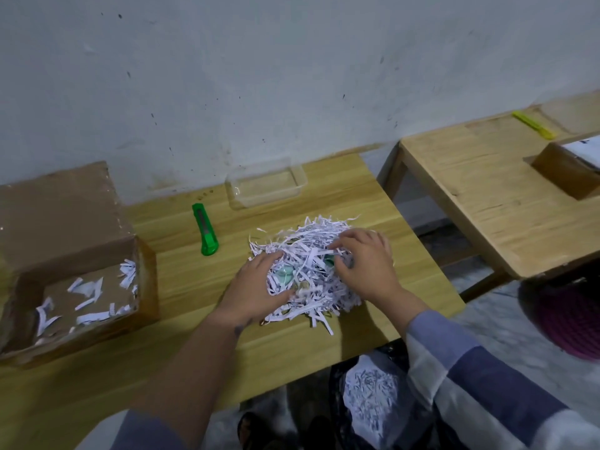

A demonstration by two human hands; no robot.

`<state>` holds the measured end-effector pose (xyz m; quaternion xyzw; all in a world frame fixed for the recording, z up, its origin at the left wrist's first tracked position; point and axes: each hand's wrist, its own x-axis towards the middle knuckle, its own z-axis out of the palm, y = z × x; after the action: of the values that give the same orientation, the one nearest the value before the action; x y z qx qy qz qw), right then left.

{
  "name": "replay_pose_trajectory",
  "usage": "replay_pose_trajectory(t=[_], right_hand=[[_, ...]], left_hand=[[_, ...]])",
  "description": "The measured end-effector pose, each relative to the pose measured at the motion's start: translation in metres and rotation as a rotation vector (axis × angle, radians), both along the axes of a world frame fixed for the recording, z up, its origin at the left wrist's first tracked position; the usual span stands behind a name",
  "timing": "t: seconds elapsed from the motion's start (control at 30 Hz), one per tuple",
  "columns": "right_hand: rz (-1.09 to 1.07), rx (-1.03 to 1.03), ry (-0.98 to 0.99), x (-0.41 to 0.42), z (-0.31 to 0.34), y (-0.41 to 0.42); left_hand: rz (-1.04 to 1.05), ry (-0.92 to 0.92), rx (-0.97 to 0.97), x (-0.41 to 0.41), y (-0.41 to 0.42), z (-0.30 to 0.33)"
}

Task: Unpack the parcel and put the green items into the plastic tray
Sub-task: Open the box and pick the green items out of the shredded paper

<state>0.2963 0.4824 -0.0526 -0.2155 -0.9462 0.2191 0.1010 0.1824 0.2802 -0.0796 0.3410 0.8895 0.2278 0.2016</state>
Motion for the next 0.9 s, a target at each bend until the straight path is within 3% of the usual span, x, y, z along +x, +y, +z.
replay_pose_trajectory(t=[0.13,0.27,0.43,0.63,0.8,0.9], right_hand=[[0.18,0.145,0.126,-0.011,0.006,-0.031],[0.409,0.173,-0.045,-0.019,-0.001,-0.055],[0.335,0.289,-0.239,-0.019,-0.002,-0.051],[0.316,0.317,-0.264,-0.016,0.002,-0.053],[0.212,0.207,-0.15,-0.01,0.013,-0.045],[0.149,0.028,-0.151,-0.009,0.022,-0.038]], left_hand=[[-0.001,-0.012,-0.001,0.0,-0.003,-0.003],[0.011,-0.009,0.005,0.003,-0.006,-0.005],[-0.001,0.006,0.003,0.007,-0.012,-0.004],[-0.006,-0.006,-0.005,0.009,-0.014,-0.005],[-0.003,-0.033,-0.002,0.009,-0.017,-0.004],[-0.003,-0.03,-0.013,0.011,-0.017,-0.006]])
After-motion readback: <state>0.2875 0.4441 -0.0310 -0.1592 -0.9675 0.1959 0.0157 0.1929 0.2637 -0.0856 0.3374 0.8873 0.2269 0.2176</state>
